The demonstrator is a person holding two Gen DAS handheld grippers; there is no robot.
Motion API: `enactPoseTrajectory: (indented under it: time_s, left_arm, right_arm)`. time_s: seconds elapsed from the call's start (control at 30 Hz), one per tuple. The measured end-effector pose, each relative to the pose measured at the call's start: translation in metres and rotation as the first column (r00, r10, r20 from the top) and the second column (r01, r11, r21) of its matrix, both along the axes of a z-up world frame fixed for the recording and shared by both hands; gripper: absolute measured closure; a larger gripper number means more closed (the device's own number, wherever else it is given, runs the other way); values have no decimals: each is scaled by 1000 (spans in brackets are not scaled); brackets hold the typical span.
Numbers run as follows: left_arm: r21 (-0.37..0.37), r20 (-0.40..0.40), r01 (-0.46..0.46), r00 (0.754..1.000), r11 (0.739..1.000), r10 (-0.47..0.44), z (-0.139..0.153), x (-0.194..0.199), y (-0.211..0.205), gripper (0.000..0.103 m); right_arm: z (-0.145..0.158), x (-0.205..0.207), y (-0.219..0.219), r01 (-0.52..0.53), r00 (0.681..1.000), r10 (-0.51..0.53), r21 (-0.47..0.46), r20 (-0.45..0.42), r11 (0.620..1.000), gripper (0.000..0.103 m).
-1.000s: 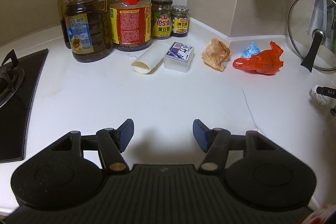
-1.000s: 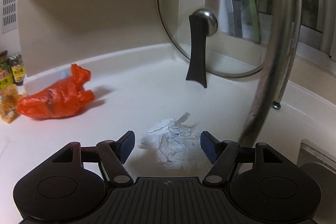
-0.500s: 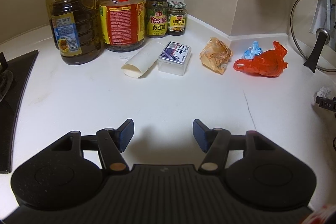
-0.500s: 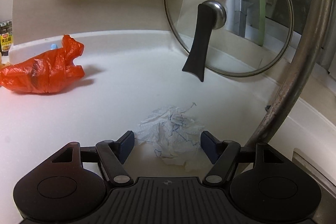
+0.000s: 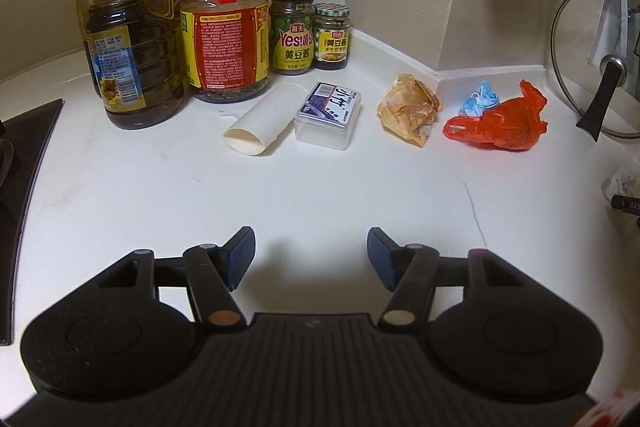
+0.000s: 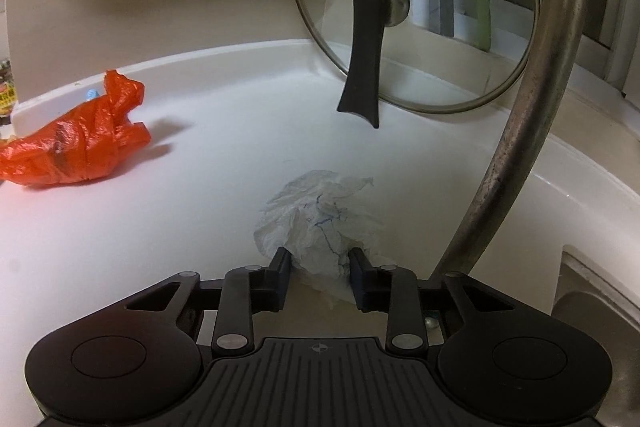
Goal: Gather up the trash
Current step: 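Grasp the crumpled white tissue by the sink with the right tool, then grasp the white paper tube with the left tool while the right tool holds the tissue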
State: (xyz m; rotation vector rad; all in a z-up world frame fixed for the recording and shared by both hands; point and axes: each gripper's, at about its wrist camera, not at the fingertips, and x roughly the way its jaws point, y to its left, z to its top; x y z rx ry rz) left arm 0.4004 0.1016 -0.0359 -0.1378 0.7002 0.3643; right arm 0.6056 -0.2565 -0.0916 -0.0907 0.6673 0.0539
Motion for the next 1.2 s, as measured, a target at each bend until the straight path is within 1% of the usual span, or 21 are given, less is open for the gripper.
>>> enactPoseTrajectory:
  time_s: [0.1, 0.23, 0.33, 0.53, 0.63, 0.83, 1.03, 1.2]
  left_arm:
    - [3, 1, -1, 1000, 1000, 1, 0, 1, 5, 44]
    - [21, 3, 1, 1000, 1000, -1, 2, 4, 9, 44]
    - [42, 7, 1, 1000, 999, -1, 3, 8, 15, 44]
    - [92, 23, 5, 1000, 996, -7, 7, 24, 34, 44]
    - [123, 25, 21, 999, 992, -25, 8, 37, 44, 44]
    - [136, 16, 87, 996, 987, -90, 6, 68, 69, 43]
    - [143, -50, 139, 990, 980, -133, -7, 101, 87, 43]
    - [135, -97, 149, 986, 980, -137, -18, 120, 99, 43]
  right_arm:
    - [3, -1, -1, -14, 1000, 14, 26, -7, 1000, 73]
    - [12, -5, 0, -40, 999, 40, 102, -5, 994, 73]
    - [23, -10, 7, -80, 997, 77, 151, 25, 985, 73]
    - [42, -13, 22, -171, 984, 156, 218, 82, 961, 73]
    - [48, -12, 29, -213, 976, 193, 231, 104, 949, 73]
    - [53, -11, 34, -241, 969, 217, 252, 121, 937, 73]
    - [46, -7, 29, -227, 973, 208, 263, 98, 938, 73]
    - [41, -6, 23, -211, 977, 196, 262, 81, 942, 73]
